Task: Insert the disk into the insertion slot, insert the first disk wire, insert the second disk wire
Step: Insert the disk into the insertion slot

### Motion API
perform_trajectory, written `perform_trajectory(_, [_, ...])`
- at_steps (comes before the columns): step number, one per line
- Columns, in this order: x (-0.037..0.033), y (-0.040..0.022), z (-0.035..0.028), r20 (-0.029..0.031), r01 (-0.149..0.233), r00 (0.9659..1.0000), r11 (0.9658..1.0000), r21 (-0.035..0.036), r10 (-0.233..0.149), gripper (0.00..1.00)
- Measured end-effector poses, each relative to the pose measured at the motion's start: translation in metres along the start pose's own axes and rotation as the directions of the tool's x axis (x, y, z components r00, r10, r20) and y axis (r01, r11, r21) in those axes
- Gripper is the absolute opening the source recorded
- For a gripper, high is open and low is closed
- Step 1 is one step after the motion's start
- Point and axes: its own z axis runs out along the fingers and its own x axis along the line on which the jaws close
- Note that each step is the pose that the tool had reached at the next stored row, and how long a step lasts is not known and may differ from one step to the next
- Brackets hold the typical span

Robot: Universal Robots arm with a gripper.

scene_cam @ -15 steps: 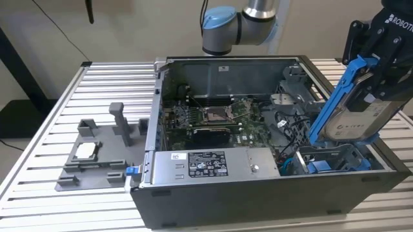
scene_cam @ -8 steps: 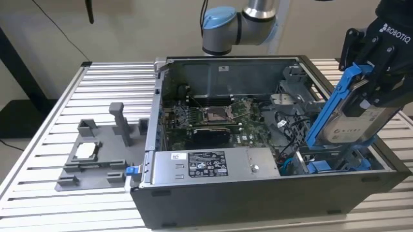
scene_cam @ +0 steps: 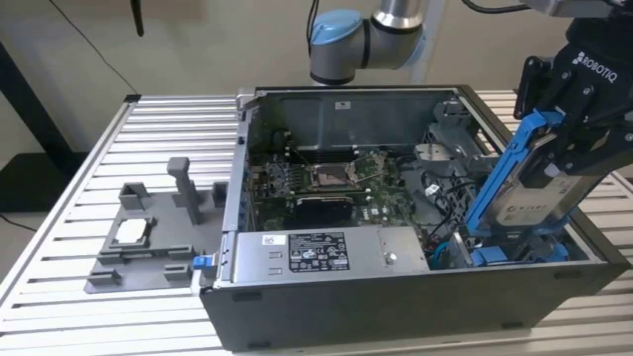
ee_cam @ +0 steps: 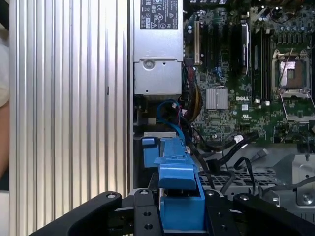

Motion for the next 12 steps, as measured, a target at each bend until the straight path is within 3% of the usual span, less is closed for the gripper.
perform_trajectory(12, [-0.0002,-0.0024,0.0138,0.0,0.002,1.0,1.0,0.0,-0.002,0.33])
